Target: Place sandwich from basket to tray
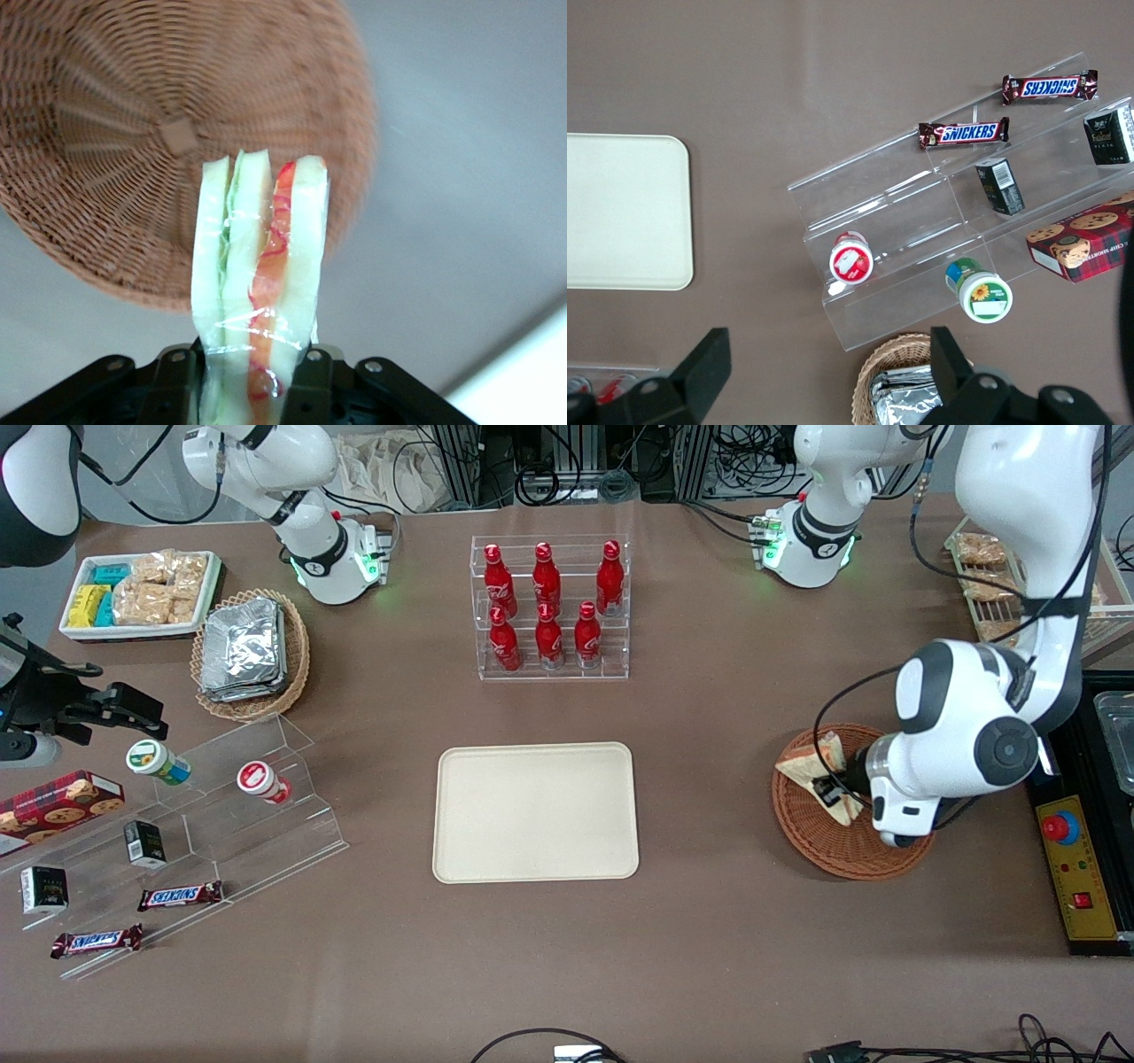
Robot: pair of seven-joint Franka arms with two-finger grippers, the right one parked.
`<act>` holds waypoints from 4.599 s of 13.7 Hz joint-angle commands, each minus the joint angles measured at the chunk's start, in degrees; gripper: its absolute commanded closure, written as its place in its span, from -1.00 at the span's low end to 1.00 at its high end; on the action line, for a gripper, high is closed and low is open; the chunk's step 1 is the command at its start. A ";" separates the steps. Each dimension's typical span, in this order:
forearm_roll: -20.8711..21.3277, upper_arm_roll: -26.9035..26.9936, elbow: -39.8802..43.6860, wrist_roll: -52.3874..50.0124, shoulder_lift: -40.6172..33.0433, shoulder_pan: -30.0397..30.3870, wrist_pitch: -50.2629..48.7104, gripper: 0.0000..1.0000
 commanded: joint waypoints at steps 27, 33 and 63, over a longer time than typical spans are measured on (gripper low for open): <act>2.43 -7.29 27.59 20.43 32.82 -20.56 9.03 -1.00; 1.64 -7.29 26.89 20.25 18.78 -10.66 -7.62 -1.00; 6.83 7.39 13.55 33.00 -16.57 -2.19 -26.50 -1.00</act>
